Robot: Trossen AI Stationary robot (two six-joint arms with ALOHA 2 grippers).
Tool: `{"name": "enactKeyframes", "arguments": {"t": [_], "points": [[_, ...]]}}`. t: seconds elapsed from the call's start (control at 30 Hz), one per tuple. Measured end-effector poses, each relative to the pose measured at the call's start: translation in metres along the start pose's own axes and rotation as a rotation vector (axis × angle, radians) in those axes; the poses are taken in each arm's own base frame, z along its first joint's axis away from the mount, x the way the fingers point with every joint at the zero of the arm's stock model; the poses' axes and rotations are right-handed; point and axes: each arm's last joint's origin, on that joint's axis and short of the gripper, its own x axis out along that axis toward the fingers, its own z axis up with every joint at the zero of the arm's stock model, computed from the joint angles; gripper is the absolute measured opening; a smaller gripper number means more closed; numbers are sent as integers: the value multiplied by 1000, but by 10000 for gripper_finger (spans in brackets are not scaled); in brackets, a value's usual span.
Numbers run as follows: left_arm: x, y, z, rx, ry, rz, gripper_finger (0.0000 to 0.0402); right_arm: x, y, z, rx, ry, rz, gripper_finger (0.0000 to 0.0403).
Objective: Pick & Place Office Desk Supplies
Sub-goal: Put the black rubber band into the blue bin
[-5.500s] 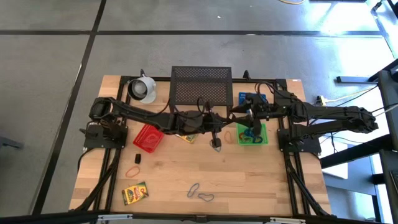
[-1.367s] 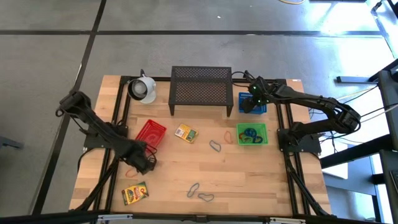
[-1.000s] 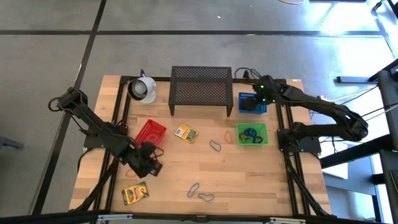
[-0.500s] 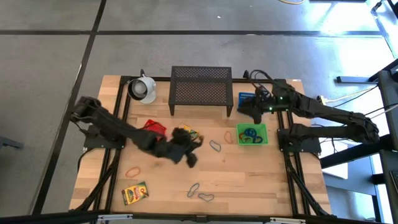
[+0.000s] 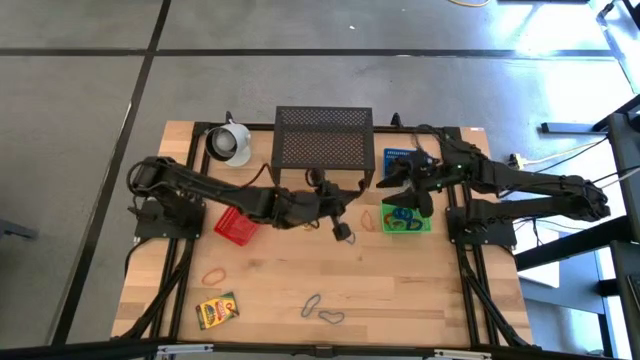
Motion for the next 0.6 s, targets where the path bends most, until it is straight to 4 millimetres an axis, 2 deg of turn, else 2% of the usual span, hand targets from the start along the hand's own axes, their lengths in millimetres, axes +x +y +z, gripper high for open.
{"name": "enactKeyframes", "arguments": {"t": [0.13, 0.3, 0.6], "points": [[6, 7, 12, 64, -86, -113, 3, 0, 4, 11, -97, -120, 21, 309], [15, 20, 15, 135, -113, -150, 3, 1, 7, 18, -137, -193, 34, 303], [29, 45, 21, 211, -193, -295, 3, 12, 0, 19, -136, -218, -13, 283]]}}
